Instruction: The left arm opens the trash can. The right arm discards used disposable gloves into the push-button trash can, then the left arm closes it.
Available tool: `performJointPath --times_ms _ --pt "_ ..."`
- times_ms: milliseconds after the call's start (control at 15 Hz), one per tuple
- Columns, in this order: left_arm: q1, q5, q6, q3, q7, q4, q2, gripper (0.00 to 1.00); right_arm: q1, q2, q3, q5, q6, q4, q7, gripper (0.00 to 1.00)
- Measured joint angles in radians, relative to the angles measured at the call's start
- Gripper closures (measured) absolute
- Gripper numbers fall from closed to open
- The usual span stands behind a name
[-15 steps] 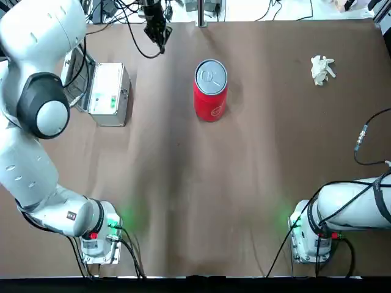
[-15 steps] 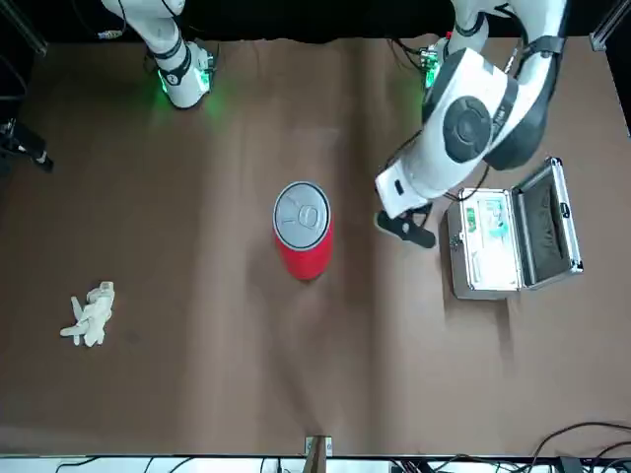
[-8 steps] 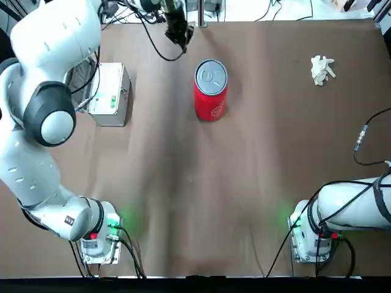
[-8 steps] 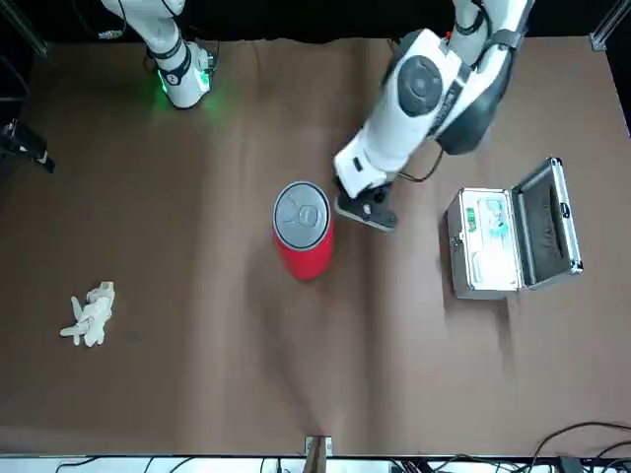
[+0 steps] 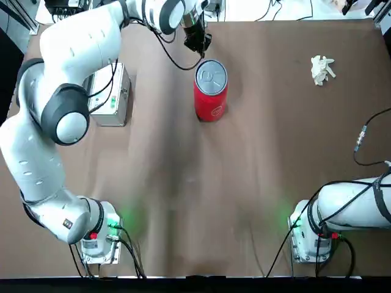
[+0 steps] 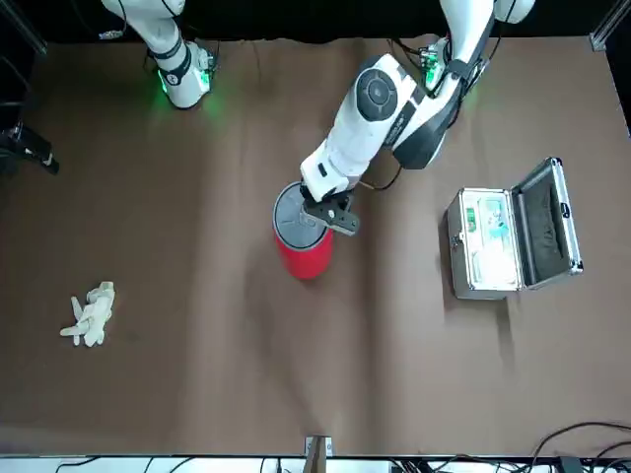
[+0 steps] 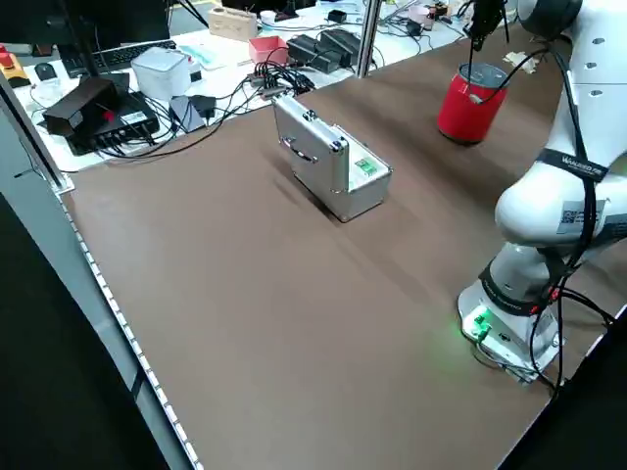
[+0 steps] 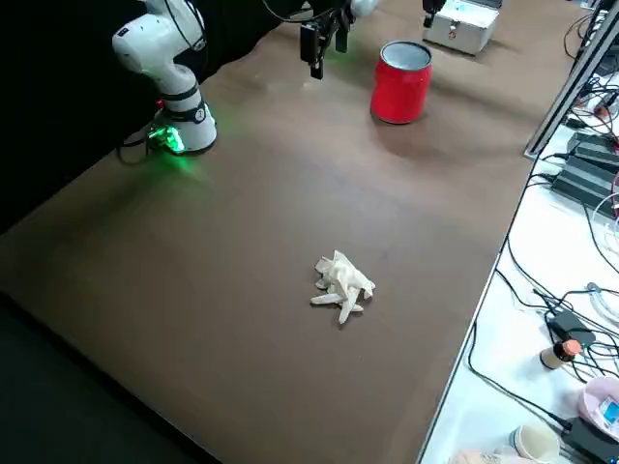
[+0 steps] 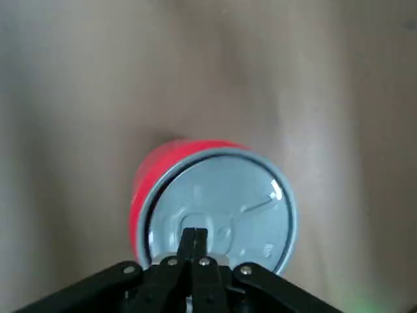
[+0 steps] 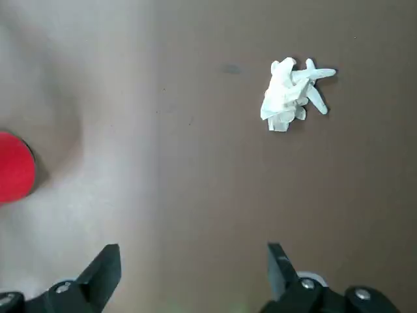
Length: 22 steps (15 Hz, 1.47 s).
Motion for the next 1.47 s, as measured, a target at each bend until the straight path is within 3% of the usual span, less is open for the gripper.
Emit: performJointPath --times_ms 467,667,1467 --pt "-0.083 0.085 0.180 0.006 -0.115 0.000 0.079 0.99 0.000 0.001 0.001 0.000 0.000 0.000 0.000 0.01" --pt "-0.100 0.128 0.194 0.007 -0.158 0.001 0.105 0.99 0.000 0.002 0.000 0.000 0.000 -0.001 0.000 0.01" --pt "-0.140 0.147 0.234 0.014 -0.180 0.002 0.145 0.99 0.001 0.008 0.001 0.000 -0.002 -0.001 0.000 0.01"
